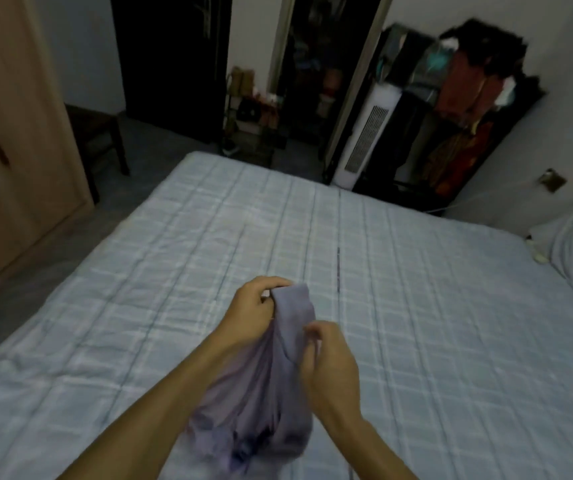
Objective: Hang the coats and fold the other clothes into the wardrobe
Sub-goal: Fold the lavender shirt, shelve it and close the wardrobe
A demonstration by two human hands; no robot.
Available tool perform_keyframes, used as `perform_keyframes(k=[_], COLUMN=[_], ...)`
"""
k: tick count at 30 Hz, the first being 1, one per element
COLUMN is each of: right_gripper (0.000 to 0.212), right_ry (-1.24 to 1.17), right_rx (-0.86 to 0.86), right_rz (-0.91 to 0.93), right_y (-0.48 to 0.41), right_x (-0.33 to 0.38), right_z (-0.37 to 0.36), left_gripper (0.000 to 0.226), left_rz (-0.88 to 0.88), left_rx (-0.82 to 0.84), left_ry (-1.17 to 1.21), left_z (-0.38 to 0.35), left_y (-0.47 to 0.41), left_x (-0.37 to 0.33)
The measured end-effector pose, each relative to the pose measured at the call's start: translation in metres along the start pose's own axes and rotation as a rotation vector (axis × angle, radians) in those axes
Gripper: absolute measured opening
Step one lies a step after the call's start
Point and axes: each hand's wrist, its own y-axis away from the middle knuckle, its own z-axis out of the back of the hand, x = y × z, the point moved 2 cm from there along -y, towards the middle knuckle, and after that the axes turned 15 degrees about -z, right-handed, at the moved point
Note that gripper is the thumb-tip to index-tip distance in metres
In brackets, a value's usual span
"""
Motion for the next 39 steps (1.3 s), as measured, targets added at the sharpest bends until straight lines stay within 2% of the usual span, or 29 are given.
perform_keyframes(k=[4, 6, 8, 12, 16, 17, 19, 21, 24, 27, 29, 32, 35, 37, 39], right_gripper=[0.045, 0.039, 0.025, 0.056, 0.066, 0.061, 0.038, 0.02, 0.009, 0.02, 0.022, 0.024, 0.025, 0.027, 0.031], right_ry=[-0.296, -0.327, -0.313, -0.355, -0.339, -0.346, -0.312, -0.248, -0.256, -0.387, -0.431, -0.41, -0.413, -0.411, -0.427], right_rx=[-0.135, -0.106, -0.008, 0.161, 0.496, 0.574, 0.649, 0.617, 0.447, 0.284, 0.211, 0.15, 0.082, 0.056, 0.046], right_rz=[0.047, 0.057, 0.018, -0.023, 0.003, -0.019, -0.019, 0.024, 0.029, 0.009, 0.026, 0.062, 0.001, 0.02, 0.072], right_y=[-0.004, -0.005, -0.004, 0.009, 0.026, 0.031, 0.044, 0.058, 0.073, 0.084, 0.094, 0.106, 0.112, 0.117, 0.125], right_x=[0.06, 0.083, 0.096, 0.113, 0.125, 0.126, 0.128, 0.131, 0.129, 0.123, 0.118, 0.111, 0.104, 0.103, 0.103], right_z=[0.06, 0.084, 0.103, 0.146, 0.187, 0.197, 0.217, 0.238, 0.271, 0.315, 0.346, 0.382, 0.409, 0.425, 0.441], left_gripper=[0.043, 0.042, 0.036, 0.032, 0.027, 0.025, 0.024, 0.026, 0.03, 0.023, 0.024, 0.032, 0.035, 0.037, 0.047], left_rz=[0.051, 0.043, 0.026, 0.03, 0.023, 0.024, 0.027, 0.01, -0.025, 0.009, 0.078, 0.199, 0.281, 0.261, 0.146], left_rx=[-0.003, 0.034, 0.094, 0.186, 0.195, 0.196, 0.205, 0.215, 0.182, 0.033, -0.015, 0.03, -0.04, 0.0, 0.092], left_ry=[0.234, 0.246, 0.244, 0.324, 0.407, 0.432, 0.471, 0.486, 0.376, 0.082, -0.029, -0.016, 0.168, 0.174, 0.041], left_z=[0.027, 0.034, 0.038, 0.037, 0.028, 0.024, 0.013, 0.001, -0.017, -0.035, -0.05, -0.085, -0.124, -0.15, -0.176], left_y=[-0.015, -0.021, -0.024, -0.023, -0.014, -0.01, -0.001, 0.008, 0.023, 0.042, 0.063, 0.098, 0.126, 0.143, 0.16], left_x=[-0.086, -0.124, -0.16, -0.229, -0.294, -0.308, -0.335, -0.363, -0.397, -0.416, -0.422, -0.433, -0.44, -0.438, -0.434])
